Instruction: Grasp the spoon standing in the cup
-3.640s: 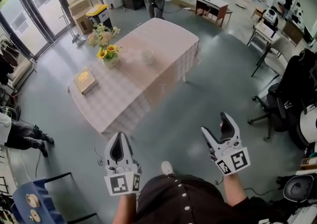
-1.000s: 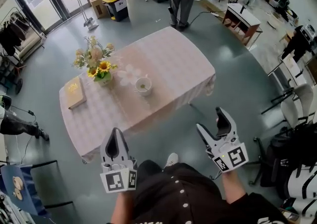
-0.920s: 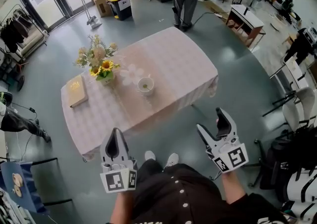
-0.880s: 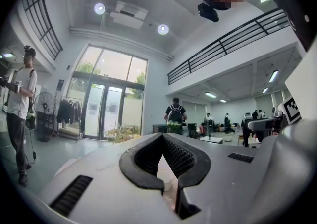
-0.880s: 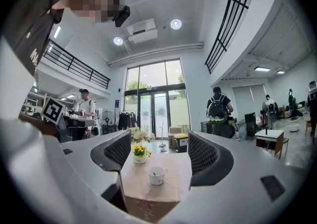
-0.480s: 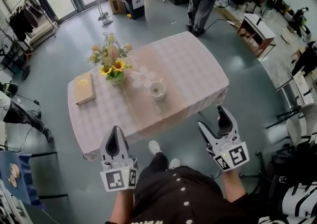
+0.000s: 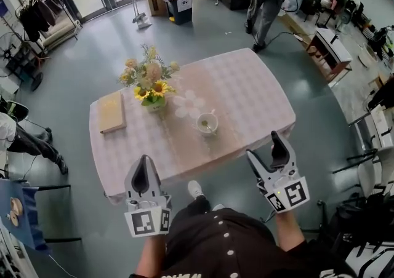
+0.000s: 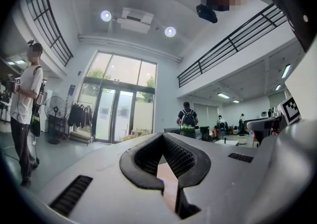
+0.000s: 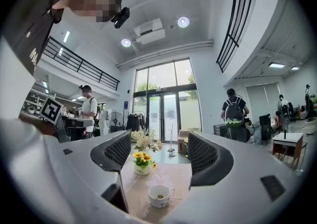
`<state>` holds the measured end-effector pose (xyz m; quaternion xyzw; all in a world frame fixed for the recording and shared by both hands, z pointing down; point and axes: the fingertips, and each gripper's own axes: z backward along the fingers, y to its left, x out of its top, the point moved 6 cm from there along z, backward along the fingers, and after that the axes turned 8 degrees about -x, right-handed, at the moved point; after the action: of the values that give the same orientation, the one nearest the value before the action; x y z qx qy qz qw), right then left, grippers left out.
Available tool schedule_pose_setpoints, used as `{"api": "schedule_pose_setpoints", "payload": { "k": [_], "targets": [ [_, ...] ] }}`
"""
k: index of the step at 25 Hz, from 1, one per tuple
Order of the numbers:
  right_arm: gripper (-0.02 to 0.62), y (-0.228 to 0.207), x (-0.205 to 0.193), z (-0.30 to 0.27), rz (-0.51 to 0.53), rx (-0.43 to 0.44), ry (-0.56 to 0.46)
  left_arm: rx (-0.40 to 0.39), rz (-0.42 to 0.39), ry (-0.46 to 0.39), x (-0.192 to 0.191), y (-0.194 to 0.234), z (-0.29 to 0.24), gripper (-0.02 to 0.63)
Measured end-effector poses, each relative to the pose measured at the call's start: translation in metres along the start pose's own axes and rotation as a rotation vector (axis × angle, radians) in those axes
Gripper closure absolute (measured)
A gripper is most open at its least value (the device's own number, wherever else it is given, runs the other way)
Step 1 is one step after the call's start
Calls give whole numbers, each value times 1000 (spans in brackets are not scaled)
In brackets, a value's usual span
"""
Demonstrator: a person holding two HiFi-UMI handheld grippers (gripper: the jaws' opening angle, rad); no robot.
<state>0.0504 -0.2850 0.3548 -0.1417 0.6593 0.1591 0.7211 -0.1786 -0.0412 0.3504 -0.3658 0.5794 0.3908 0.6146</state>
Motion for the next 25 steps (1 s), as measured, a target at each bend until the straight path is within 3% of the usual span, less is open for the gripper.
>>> {"api": "schedule_pose_setpoints", "payload": {
  "k": [14, 25],
  "targets": [
    [256, 7, 0, -93, 35, -5, -11, -8, 9, -16, 1, 64, -64, 589],
    [256, 10, -12, -126, 57, 8, 31, -31, 17, 22, -6, 87, -90, 589]
  ]
}}
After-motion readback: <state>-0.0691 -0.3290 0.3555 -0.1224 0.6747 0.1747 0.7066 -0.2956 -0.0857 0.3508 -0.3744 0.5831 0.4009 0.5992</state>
